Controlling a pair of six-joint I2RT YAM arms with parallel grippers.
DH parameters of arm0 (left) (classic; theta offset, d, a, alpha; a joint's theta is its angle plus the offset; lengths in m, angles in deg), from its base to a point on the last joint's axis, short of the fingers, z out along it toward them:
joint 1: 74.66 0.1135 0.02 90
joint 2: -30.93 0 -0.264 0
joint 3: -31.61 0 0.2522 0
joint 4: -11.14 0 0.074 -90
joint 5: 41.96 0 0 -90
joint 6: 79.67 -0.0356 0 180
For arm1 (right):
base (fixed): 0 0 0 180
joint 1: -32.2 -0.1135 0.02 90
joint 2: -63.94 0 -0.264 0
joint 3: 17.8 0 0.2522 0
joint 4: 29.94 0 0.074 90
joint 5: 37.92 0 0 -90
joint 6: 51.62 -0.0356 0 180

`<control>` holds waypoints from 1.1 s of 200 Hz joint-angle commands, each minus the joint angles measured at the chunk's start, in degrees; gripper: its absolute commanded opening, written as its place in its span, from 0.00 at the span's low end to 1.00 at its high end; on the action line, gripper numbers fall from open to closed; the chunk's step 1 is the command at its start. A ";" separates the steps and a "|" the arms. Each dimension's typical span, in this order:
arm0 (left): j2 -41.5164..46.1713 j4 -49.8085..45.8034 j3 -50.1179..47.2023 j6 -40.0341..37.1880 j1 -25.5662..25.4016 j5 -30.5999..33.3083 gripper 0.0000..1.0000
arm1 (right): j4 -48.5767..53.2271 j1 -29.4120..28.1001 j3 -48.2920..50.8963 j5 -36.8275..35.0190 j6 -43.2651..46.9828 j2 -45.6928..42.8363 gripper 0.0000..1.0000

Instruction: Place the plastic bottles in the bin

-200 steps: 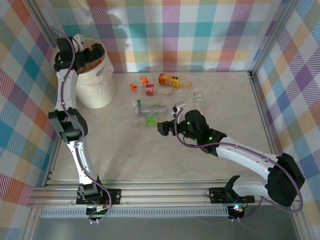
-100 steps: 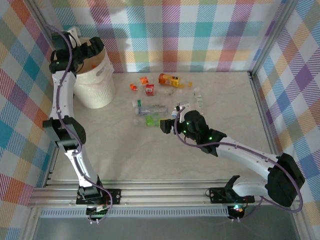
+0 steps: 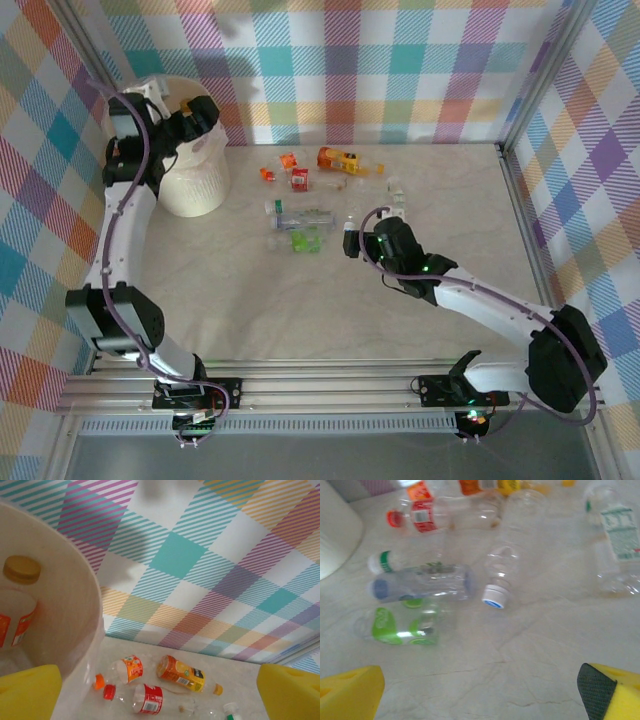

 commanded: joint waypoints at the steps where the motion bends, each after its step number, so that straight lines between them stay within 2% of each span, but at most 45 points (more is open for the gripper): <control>1: 6.63 3.92 -5.34 4.12 -0.20 1.17 1.00 | 3.10 2.21 -2.31 0.85 -4.12 1.59 1.00; 44: 17.60 5.60 -20.13 12.66 -0.19 -0.53 1.00 | 4.46 6.75 -6.49 7.27 -2.58 6.95 1.00; 68: 21.43 2.84 -25.12 12.91 -0.18 -0.67 1.00 | 5.54 8.01 -9.92 8.28 -0.32 11.67 1.00; 92: 24.60 -0.80 -28.98 12.32 -0.18 2.24 1.00 | 6.81 9.51 -14.51 11.85 1.95 17.64 1.00; 130: 28.97 -2.11 -36.79 12.55 -0.19 4.91 1.00 | 8.55 10.74 -21.77 12.90 0.73 26.86 1.00; 190: 32.50 -4.78 -42.47 11.07 -0.20 4.78 1.00 | 7.84 11.60 -32.85 7.90 -1.30 39.70 0.99; 220: 32.12 -4.33 -43.14 11.00 -0.27 3.81 1.00 | 8.66 12.05 -36.81 2.49 -5.14 44.04 0.93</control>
